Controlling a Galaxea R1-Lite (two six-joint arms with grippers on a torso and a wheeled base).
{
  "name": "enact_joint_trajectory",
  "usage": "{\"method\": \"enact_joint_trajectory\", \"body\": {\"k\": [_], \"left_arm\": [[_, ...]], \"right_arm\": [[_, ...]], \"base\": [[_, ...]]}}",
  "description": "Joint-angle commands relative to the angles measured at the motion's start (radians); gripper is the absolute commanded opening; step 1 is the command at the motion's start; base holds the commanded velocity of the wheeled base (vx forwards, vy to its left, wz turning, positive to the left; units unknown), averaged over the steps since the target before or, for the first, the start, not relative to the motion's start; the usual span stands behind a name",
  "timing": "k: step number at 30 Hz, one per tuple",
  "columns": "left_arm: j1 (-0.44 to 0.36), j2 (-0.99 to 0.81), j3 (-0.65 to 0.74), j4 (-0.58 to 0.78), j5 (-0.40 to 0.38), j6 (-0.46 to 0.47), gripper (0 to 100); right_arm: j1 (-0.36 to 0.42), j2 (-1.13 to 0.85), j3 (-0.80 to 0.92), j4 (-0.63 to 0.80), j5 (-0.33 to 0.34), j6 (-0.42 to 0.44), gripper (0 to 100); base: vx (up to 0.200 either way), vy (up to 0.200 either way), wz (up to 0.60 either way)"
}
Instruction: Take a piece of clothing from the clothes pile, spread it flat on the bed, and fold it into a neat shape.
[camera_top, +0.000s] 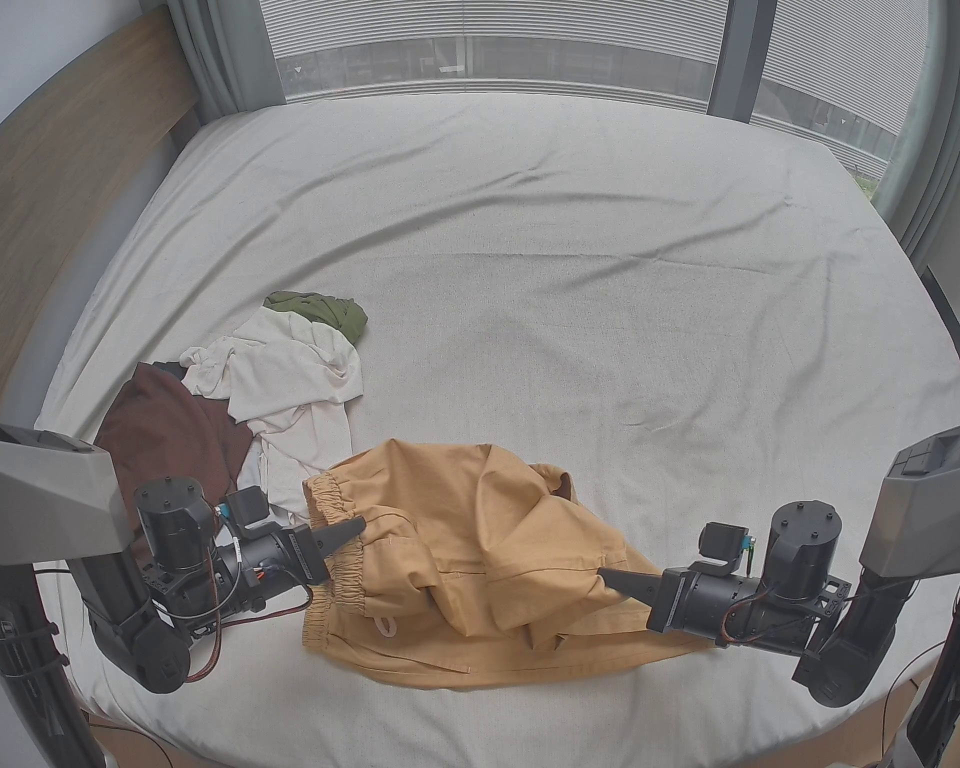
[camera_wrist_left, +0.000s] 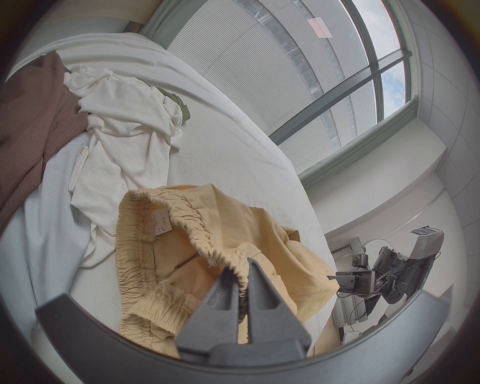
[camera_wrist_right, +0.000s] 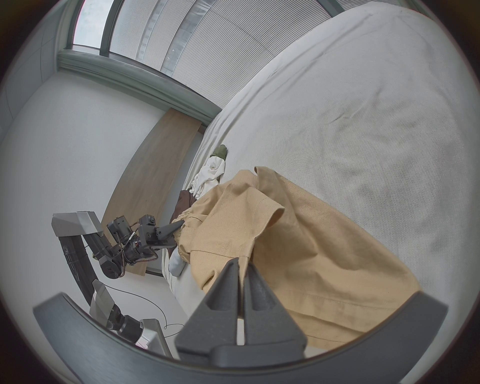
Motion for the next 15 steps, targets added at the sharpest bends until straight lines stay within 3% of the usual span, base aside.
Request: {"method": "enact_joint_trajectory", "body": {"k": [1, 15], "left_arm": [[-0.001, 0.000, 0.002, -0.004, -0.001, 0.000, 0], [-0.001, -0.001, 0.002, -0.004, 0.001, 0.006, 0]], "right_arm": [[0.002, 0.012, 0.000, 0.000, 0.000, -0.001, 0], [0.000, 0.013, -0.001, 0.000, 0.000, -0.004, 0]], "base": [[0.000, 0.000, 0.00], [0.000, 0.000, 0.00]]}}
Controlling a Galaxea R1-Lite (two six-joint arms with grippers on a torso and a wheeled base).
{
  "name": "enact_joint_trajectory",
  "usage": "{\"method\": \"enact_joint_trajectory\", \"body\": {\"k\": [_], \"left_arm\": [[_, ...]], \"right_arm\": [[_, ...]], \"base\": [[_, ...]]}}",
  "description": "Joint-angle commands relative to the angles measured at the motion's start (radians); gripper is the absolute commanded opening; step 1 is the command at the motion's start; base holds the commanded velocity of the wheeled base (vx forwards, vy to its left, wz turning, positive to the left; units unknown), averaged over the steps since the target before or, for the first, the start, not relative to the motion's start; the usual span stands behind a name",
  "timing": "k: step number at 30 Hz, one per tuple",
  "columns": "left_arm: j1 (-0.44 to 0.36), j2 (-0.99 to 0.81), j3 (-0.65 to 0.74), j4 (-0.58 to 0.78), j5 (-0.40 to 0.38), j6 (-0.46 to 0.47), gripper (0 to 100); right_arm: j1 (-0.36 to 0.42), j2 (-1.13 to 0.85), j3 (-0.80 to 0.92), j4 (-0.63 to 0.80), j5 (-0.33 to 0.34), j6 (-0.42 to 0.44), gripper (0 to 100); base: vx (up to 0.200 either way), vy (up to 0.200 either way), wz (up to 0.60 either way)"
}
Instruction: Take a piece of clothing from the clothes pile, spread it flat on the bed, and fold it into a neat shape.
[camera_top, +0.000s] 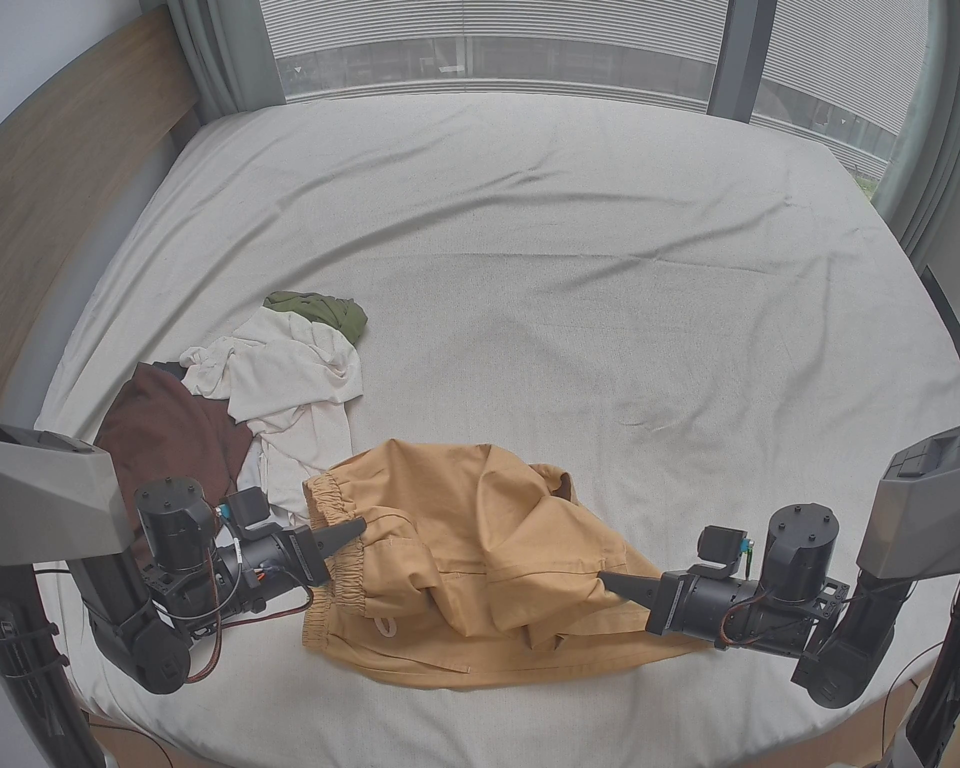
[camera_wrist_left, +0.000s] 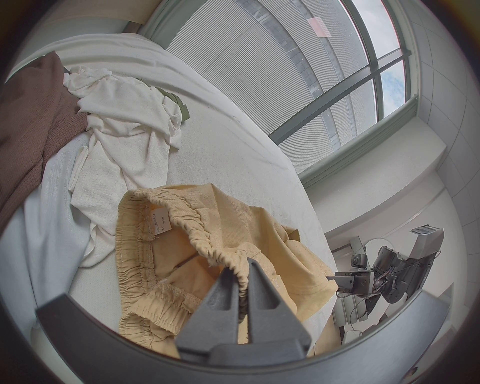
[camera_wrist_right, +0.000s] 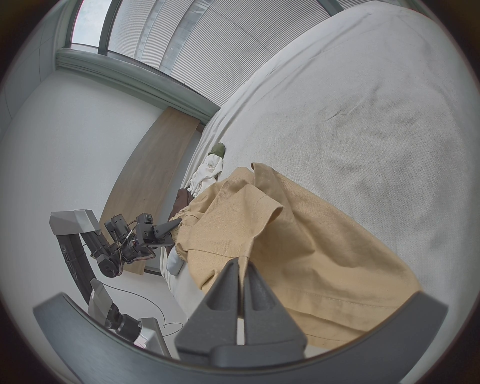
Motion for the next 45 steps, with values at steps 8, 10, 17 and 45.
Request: {"method": "enact_joint_trajectory", "body": {"k": [8, 10, 17, 45], "left_arm": [[0.004, -0.026, -0.001, -0.002, 0.000, 0.000, 0], [0.004, -0.035, 0.001, -0.002, 0.000, -0.002, 0], [0.003, -0.035, 0.001, -0.002, 0.000, -0.002, 0], [0.001, -0.029, 0.001, -0.002, 0.000, -0.003, 0]], "right_arm": [[0.009, -0.005, -0.056, 0.000, -0.002, 0.010, 100], [0.020, -0.020, -0.071, 0.000, -0.002, 0.017, 100], [0.060, -0.027, -0.147, 0.001, -0.005, 0.057, 100], [0.119, 0.049, -0.400, 0.284, -0.021, 0.057, 0]], "base": [[0.000, 0.000, 0.00], [0.000, 0.000, 0.00], [0.000, 0.000, 0.00], [0.000, 0.000, 0.00]]}}
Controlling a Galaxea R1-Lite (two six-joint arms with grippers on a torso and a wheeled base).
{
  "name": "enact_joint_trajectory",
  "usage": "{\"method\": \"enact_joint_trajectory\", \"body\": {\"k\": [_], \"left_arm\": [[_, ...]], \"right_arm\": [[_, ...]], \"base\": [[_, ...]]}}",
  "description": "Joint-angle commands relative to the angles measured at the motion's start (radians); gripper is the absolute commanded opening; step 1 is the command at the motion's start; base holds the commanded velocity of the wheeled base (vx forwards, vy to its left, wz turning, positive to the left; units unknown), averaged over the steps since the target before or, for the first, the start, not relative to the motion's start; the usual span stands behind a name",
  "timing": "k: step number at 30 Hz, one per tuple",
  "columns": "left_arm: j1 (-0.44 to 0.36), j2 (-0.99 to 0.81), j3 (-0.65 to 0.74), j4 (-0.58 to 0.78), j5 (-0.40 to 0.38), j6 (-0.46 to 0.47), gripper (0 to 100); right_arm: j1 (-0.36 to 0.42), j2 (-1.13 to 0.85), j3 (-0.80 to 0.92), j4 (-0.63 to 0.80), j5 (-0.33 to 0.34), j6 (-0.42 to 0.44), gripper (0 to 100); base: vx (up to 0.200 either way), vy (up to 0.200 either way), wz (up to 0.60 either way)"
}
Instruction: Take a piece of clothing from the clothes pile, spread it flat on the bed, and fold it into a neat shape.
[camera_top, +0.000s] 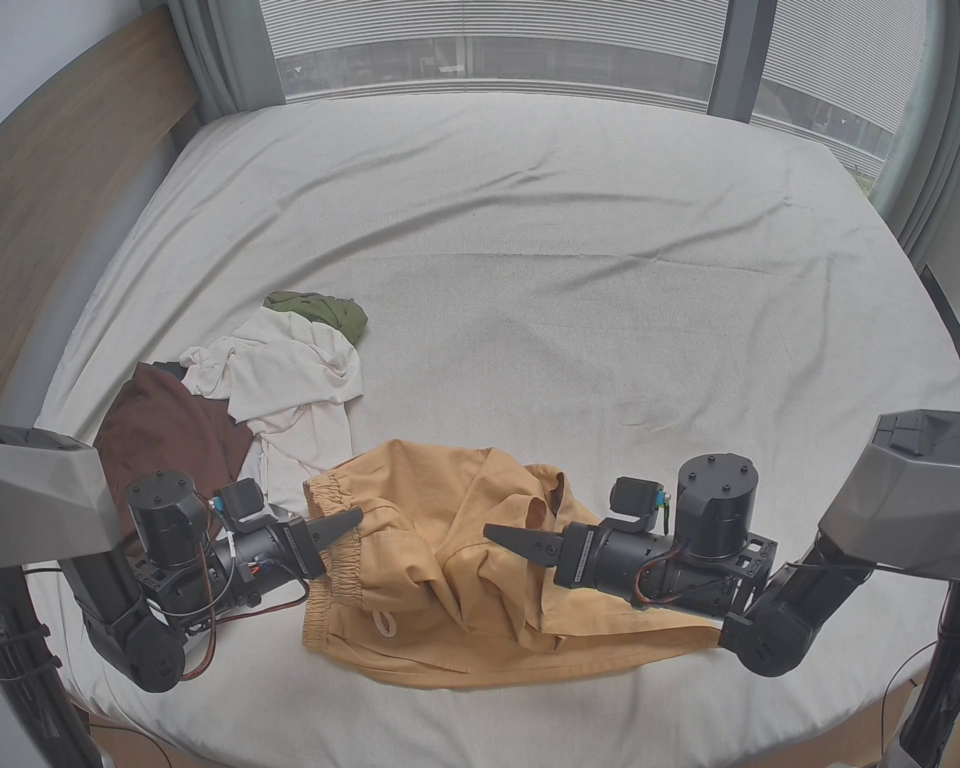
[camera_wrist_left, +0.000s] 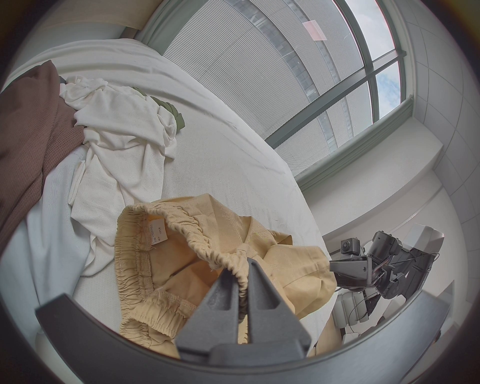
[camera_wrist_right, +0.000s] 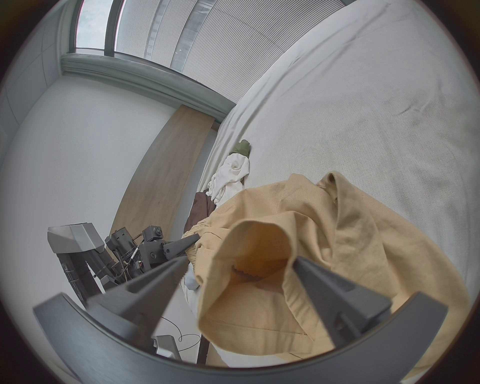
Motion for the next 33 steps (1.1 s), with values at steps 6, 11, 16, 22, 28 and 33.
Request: {"method": "enact_joint_trajectory", "body": {"k": [6, 11, 16, 22, 28, 33], "left_arm": [[0.001, 0.010, -0.001, -0.003, 0.000, -0.003, 0], [0.001, 0.007, -0.001, -0.003, 0.000, -0.004, 0], [-0.001, 0.007, -0.004, -0.003, 0.000, -0.004, 0], [-0.003, -0.002, -0.005, -0.003, 0.000, -0.006, 0], [-0.003, -0.005, -0.008, -0.004, 0.000, -0.006, 0], [-0.006, -0.019, -0.012, -0.004, 0.001, -0.006, 0]], "right_arm": [[0.003, -0.010, 0.014, -0.015, -0.001, 0.003, 0], [0.002, -0.062, 0.080, -0.070, -0.001, 0.002, 0], [-0.020, -0.164, 0.164, -0.082, 0.007, 0.008, 0], [-0.097, -0.233, 0.241, -0.101, 0.058, 0.061, 0], [-0.137, -0.227, 0.304, -0.205, 0.095, 0.092, 0], [-0.150, -0.216, 0.359, -0.250, 0.115, 0.104, 0]], "base": [[0.000, 0.000, 0.00], [0.000, 0.000, 0.00], [0.000, 0.000, 0.00], [0.000, 0.000, 0.00], [0.000, 0.000, 0.00], [0.000, 0.000, 0.00]]}}
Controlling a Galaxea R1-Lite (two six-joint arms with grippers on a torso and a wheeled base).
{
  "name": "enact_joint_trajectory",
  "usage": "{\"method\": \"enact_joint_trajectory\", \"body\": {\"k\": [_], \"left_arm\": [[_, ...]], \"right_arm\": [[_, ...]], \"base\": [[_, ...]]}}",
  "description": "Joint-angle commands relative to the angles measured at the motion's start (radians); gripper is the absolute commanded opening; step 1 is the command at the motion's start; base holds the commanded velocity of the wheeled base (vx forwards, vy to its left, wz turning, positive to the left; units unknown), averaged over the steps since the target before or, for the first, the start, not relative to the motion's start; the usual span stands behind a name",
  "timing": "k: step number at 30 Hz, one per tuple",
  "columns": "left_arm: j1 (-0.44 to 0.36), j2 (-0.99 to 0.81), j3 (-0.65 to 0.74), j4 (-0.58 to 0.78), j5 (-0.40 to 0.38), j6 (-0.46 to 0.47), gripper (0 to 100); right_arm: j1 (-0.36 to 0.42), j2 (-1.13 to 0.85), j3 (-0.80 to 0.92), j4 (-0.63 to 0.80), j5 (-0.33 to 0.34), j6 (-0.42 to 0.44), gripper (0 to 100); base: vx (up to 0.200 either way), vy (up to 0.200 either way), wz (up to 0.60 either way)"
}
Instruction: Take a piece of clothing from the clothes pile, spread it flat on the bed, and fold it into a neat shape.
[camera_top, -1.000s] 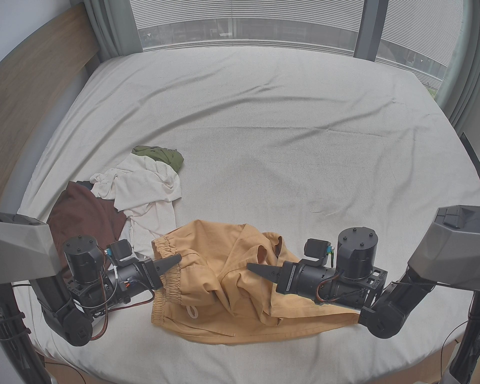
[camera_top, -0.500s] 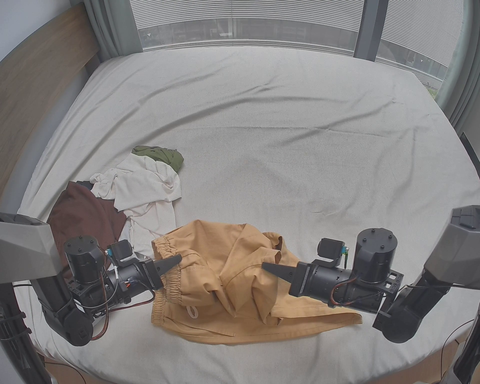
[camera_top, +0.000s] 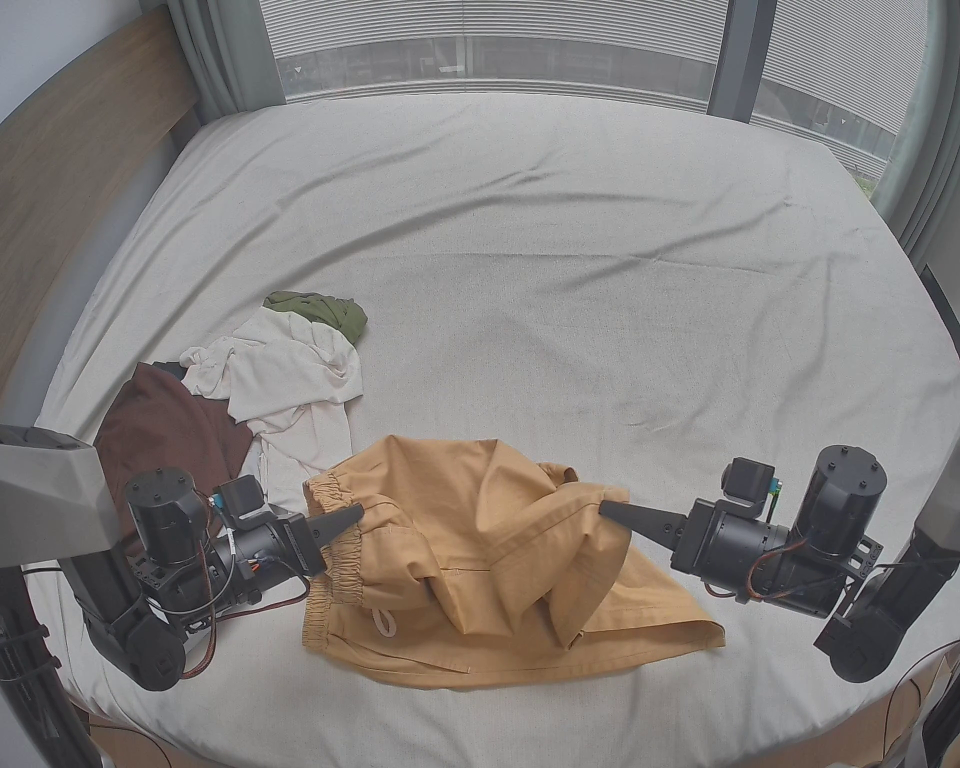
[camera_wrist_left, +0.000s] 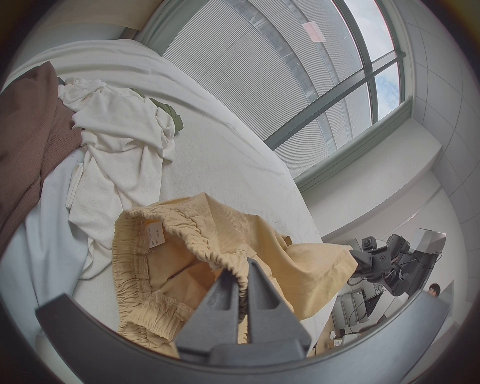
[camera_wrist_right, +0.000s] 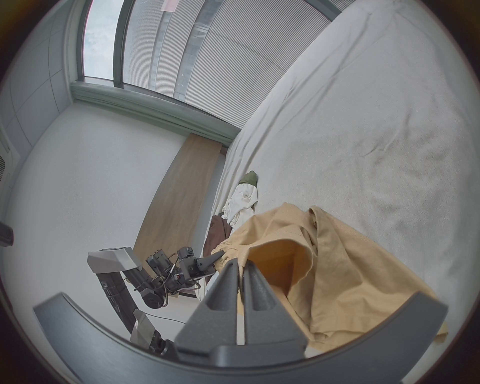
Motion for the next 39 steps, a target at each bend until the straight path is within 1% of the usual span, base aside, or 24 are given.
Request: {"method": "enact_joint_trajectory", "body": {"k": [1, 5, 12, 14, 15, 16, 18, 19, 23, 25, 28, 34, 37, 38, 39], "left_arm": [[-0.003, -0.013, -0.003, -0.004, 0.001, 0.000, 0], [-0.003, -0.014, -0.007, -0.003, 0.006, 0.000, 0], [-0.006, -0.016, -0.008, -0.004, 0.006, 0.000, 0], [-0.009, -0.018, -0.008, -0.004, 0.008, 0.001, 0], [-0.009, -0.018, -0.008, -0.004, 0.008, 0.001, 0], [-0.014, -0.018, -0.008, -0.004, 0.011, 0.001, 0], [-0.015, -0.019, -0.008, -0.004, 0.021, 0.000, 0], [-0.018, -0.019, -0.010, -0.004, 0.023, 0.000, 0], [-0.029, -0.021, -0.010, -0.004, 0.026, 0.001, 0], [-0.038, -0.031, -0.008, -0.004, 0.031, 0.001, 0], [-0.043, -0.039, -0.008, -0.004, 0.035, 0.001, 0], [-0.050, -0.039, -0.008, -0.003, 0.037, 0.001, 0], [-0.050, -0.037, -0.008, -0.003, 0.037, 0.000, 0], [-0.052, -0.037, -0.008, -0.003, 0.038, 0.000, 0], [-0.052, -0.037, -0.008, -0.003, 0.040, 0.000, 0]], "right_arm": [[-0.026, 0.003, 0.039, -0.008, 0.019, 0.002, 0], [-0.052, 0.005, 0.041, -0.008, 0.050, 0.004, 0], [-0.057, 0.025, 0.030, -0.010, 0.053, 0.009, 0], [-0.066, 0.034, 0.030, -0.030, 0.078, 0.039, 0], [-0.066, 0.034, 0.030, -0.030, 0.078, 0.039, 0], [-0.069, 0.037, 0.035, -0.042, 0.114, 0.067, 0], [-0.069, 0.040, 0.030, -0.042, 0.137, 0.079, 0], [-0.068, 0.040, 0.024, -0.042, 0.145, 0.084, 100], [-0.057, 0.060, -0.025, -0.042, 0.150, 0.085, 100], [-0.049, 0.072, -0.077, -0.040, 0.165, 0.088, 100], [-0.015, 0.077, -0.119, -0.033, 0.177, 0.093, 100], [0.044, 0.111, -0.152, -0.030, 0.177, 0.090, 100], [0.048, 0.111, -0.155, -0.030, 0.177, 0.090, 100], [0.058, 0.129, -0.209, 0.035, 0.176, 0.084, 100], [0.058, 0.134, -0.232, 0.068, 0.176, 0.079, 100]], "base": [[0.000, 0.000, 0.00], [0.000, 0.000, 0.00], [0.000, 0.000, 0.00], [0.000, 0.000, 0.00], [0.000, 0.000, 0.00], [0.000, 0.000, 0.00], [0.000, 0.000, 0.00], [0.000, 0.000, 0.00], [0.000, 0.000, 0.00], [0.000, 0.000, 0.00], [0.000, 0.000, 0.00], [0.000, 0.000, 0.00], [0.000, 0.000, 0.00], [0.000, 0.000, 0.00], [0.000, 0.000, 0.00]]}}
